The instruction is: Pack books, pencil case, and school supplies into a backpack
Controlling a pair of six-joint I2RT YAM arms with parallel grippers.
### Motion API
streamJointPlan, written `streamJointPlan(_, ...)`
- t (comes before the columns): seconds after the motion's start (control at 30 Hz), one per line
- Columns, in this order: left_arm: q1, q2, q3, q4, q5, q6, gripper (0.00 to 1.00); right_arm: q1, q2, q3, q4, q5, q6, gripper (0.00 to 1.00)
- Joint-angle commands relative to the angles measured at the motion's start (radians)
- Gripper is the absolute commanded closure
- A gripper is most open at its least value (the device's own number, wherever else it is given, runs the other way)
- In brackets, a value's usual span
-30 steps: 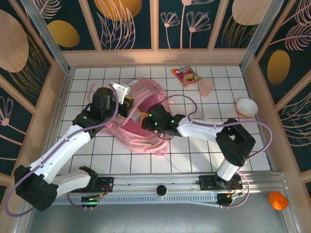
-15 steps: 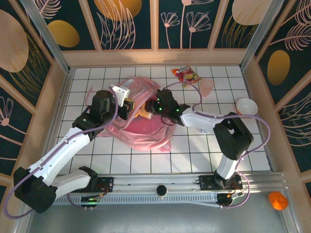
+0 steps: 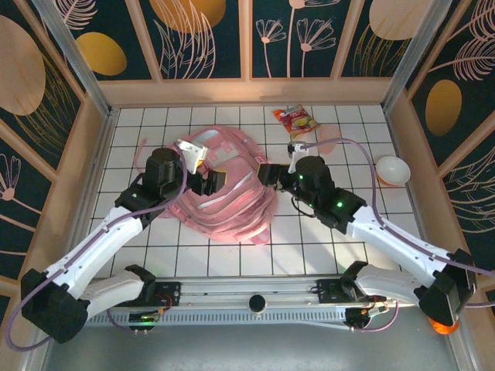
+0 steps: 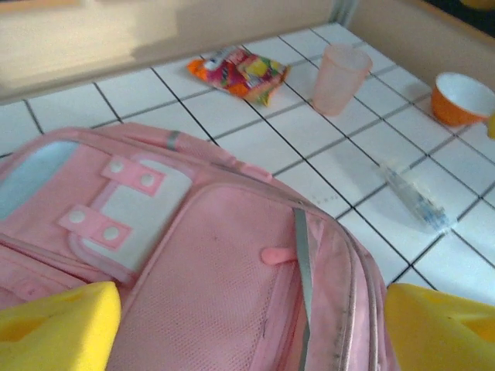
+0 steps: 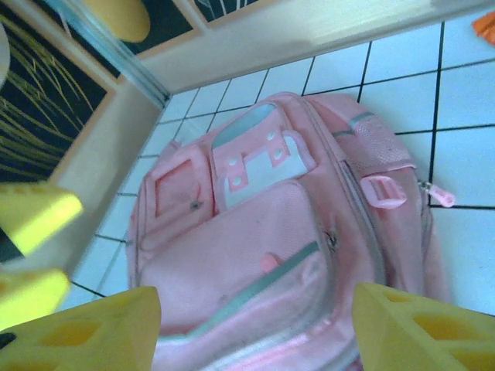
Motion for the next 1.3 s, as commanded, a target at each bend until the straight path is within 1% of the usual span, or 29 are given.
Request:
streamJointPlan(0.0, 0.004, -0.045, -0.008, 0.023, -0.113, -0.045, 0.10, 0.059, 0.027, 0.024, -0.096, 0.007, -0.289, 0.32)
streamJointPlan(0.07, 0.017, -0.046, -0.009, -0.005, -0.146, -0.072, 0.08, 0.130, 0.082, 0.064, -0.144, 0.015, -0.460, 0.30)
streamJointPlan(0.13, 0.039, -0.045, -0.019, -0.027, -0.157, -0.095, 0.07, 0.200, 0.150, 0.092, -0.180, 0.036, -0.595, 0.28)
streamJointPlan(0.17, 0.060, -0.046, -0.028, -0.038, -0.154, -0.109, 0.07, 0.228, 0.188, 0.104, -0.190, 0.055, -0.647, 0.27)
streamJointPlan(0.2, 0.081, -0.048, -0.040, -0.046, -0.143, -0.125, 0.07, 0.238, 0.219, 0.109, -0.183, 0.072, -0.666, 0.26)
streamJointPlan(0.3, 0.142, -0.067, -0.081, -0.060, -0.109, -0.175, 0.07, 0.230, 0.300, 0.099, -0.100, 0.052, -0.693, 0.26)
streamJointPlan(0.33, 0.151, -0.075, -0.092, -0.060, -0.105, -0.190, 0.08, 0.218, 0.321, 0.083, -0.053, 0.031, -0.693, 0.29)
streamJointPlan(0.37, 0.153, -0.083, -0.103, -0.058, -0.105, -0.204, 0.08, 0.194, 0.340, 0.061, -0.004, -0.007, -0.677, 0.37)
streamJointPlan(0.43, 0.154, -0.096, -0.124, -0.047, -0.102, -0.237, 0.09, 0.123, 0.376, 0.007, 0.085, -0.105, -0.633, 0.47)
streamJointPlan(0.47, 0.156, -0.101, -0.139, -0.034, -0.091, -0.254, 0.11, 0.086, 0.395, -0.031, 0.133, -0.150, -0.612, 0.49)
streamJointPlan(0.53, 0.159, -0.099, -0.170, -0.014, -0.066, -0.295, 0.12, 0.051, 0.435, -0.082, 0.183, -0.189, -0.601, 0.53)
streamJointPlan(0.63, 0.162, -0.080, -0.213, 0.014, -0.042, -0.372, 0.13, 0.047, 0.474, -0.109, 0.193, -0.182, -0.614, 0.54)
streamJointPlan(0.7, 0.163, -0.069, -0.236, 0.020, -0.053, -0.436, 0.15, 0.043, 0.484, -0.117, 0.179, -0.177, -0.624, 0.55)
streamJointPlan(0.8, 0.162, -0.061, -0.253, 0.003, -0.097, -0.552, 0.24, 0.046, 0.439, -0.101, 0.128, -0.152, -0.634, 0.53)
streamJointPlan(0.87, 0.162, -0.074, -0.279, 0.004, -0.111, -0.647, 0.28, 0.054, 0.374, -0.080, 0.095, -0.132, -0.631, 0.51)
streamJointPlan(0.93, 0.162, -0.097, -0.311, 0.004, -0.125, -0.745, 0.32, 0.061, 0.307, -0.041, 0.049, -0.115, -0.587, 0.50)
streamJointPlan(1.0, 0.163, -0.124, -0.341, 0.009, -0.148, -0.813, 0.34, 0.063, 0.245, 0.002, 0.004, -0.125, -0.495, 0.48)
streamJointPlan(1.03, 0.164, -0.140, -0.358, 0.017, -0.166, -0.846, 0.36, 0.063, 0.217, 0.013, -0.004, -0.136, -0.423, 0.47)
streamJointPlan(1.13, 0.166, -0.162, -0.415, 0.052, -0.181, -0.944, 0.41, 0.066, 0.146, -0.012, 0.045, -0.187, -0.176, 0.48)
streamJointPlan(1.2, 0.165, -0.154, -0.437, 0.064, -0.182, -0.975, 0.43, 0.079, 0.113, -0.063, 0.111, -0.199, -0.021, 0.50)
streamJointPlan(1.27, 0.165, -0.142, -0.456, 0.079, -0.181, -0.997, 0.44, 0.124, 0.092, -0.117, 0.179, -0.166, 0.085, 0.51)
